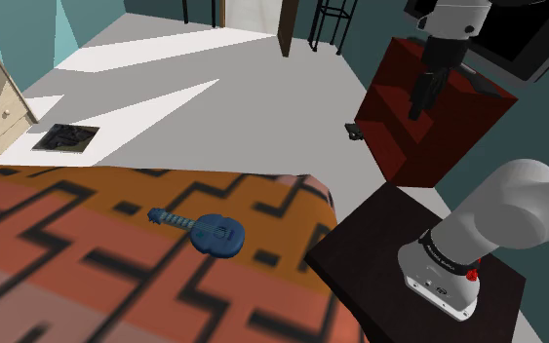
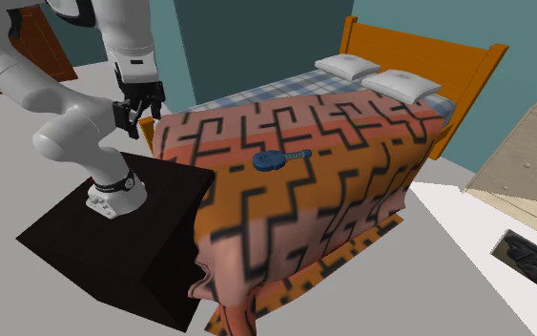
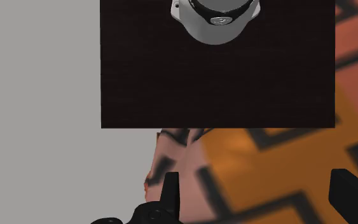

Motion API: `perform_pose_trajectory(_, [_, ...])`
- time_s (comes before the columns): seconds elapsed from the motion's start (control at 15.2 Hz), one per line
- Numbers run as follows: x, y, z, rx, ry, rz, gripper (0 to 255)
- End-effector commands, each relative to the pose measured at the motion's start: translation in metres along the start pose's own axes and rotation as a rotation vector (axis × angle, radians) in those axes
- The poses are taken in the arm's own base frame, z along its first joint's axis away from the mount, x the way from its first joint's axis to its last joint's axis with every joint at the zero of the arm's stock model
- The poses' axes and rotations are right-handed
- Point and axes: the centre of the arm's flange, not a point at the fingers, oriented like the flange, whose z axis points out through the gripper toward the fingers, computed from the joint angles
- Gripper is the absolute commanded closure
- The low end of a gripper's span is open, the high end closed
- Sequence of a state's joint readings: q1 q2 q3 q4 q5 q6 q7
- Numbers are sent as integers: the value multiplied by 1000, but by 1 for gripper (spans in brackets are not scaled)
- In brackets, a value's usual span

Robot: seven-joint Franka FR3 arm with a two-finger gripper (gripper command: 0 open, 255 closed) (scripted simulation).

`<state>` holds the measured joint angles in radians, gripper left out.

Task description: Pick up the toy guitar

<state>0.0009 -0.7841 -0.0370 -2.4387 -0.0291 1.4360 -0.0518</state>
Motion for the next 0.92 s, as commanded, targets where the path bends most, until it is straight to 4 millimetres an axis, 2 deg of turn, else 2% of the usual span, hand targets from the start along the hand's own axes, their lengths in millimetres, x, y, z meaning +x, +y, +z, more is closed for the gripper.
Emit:
perform_pose_trajectory(0.0, [0,0,0,0,0,0,0])
perform_pose_trajectory(0.86, [94,-112,81,-47,89,-136,0])
